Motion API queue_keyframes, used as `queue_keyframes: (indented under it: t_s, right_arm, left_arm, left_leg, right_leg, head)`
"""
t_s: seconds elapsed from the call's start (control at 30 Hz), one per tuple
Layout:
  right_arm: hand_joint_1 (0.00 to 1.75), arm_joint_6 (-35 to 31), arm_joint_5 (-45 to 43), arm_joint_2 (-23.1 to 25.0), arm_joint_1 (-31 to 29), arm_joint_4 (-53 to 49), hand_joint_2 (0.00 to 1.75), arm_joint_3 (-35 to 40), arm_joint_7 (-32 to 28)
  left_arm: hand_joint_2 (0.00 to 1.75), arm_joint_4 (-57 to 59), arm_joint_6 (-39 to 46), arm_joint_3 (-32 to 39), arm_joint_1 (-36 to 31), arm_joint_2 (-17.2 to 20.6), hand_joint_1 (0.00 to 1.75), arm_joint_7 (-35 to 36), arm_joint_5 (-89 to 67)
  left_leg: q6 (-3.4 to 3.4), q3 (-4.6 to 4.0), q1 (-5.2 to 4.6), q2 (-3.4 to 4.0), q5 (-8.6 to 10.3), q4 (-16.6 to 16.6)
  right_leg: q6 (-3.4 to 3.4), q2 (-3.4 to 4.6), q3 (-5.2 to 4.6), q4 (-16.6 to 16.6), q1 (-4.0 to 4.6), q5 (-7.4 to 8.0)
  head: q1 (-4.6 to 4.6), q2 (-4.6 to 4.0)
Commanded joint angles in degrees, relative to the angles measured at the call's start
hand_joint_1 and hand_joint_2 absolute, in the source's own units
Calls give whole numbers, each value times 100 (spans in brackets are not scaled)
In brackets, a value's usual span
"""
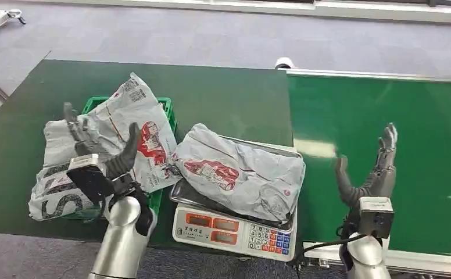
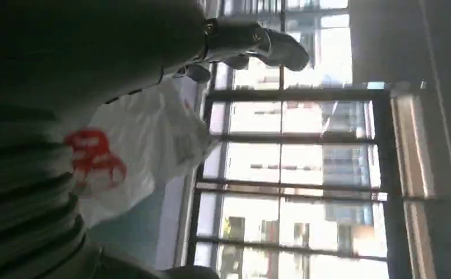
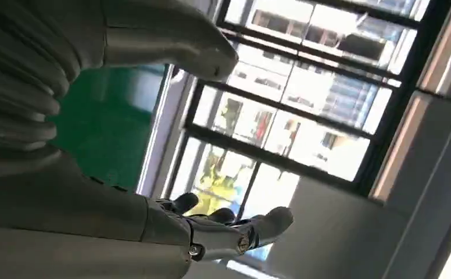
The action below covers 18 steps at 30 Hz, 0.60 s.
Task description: Moved the parcel from conveyor to table for the left to box.
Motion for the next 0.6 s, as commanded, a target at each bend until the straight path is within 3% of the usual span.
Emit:
queue_keyframes:
  t_s: [0.03,0.1,0.23,0.5,0.6]
  right_arm:
    - [0,-962,-190,104,-494,1555,175,-715,15]
    - [0,-1081,-288,29,-621,1929,175,-638,15]
    - [0,-1040,-98,23,-1000,3202,175,-907,15]
    - [0,-729,-240,-40,-1026,3250,175,-800,15]
    - [0,-226,-398,-87,-1069,3367,175,-889,15]
  left_arm:
    - [175,2184,-1171,-1542,-826,297,0,19,144]
    - [175,2471,-1013,-1883,-954,361,0,19,442]
    - [175,2705,-830,-1763,-920,277,0,19,-21]
    - [175,2802,-612,-1957,-951,303,0,19,-230]
    - [175,3521,-526,-2538,-1250,307,0,19,-785]
  left_leg:
    - [1,17,3,2,5,-13]
    - [-1,31,0,10,6,-22]
    - [-3,33,2,16,5,-22]
    - [-3,18,6,22,-2,-8]
    - [-2,19,1,12,2,-12]
  right_leg:
    - [-3,-4,22,-18,4,7]
    - [-3,6,30,-23,1,10]
    - [-4,12,28,-23,4,11]
    - [-3,20,14,-13,8,6]
    - [-2,11,16,-12,2,5]
  head:
    - [2,0]
    - [0,0]
    - [-2,0]
    - [0,0]
    - [0,0]
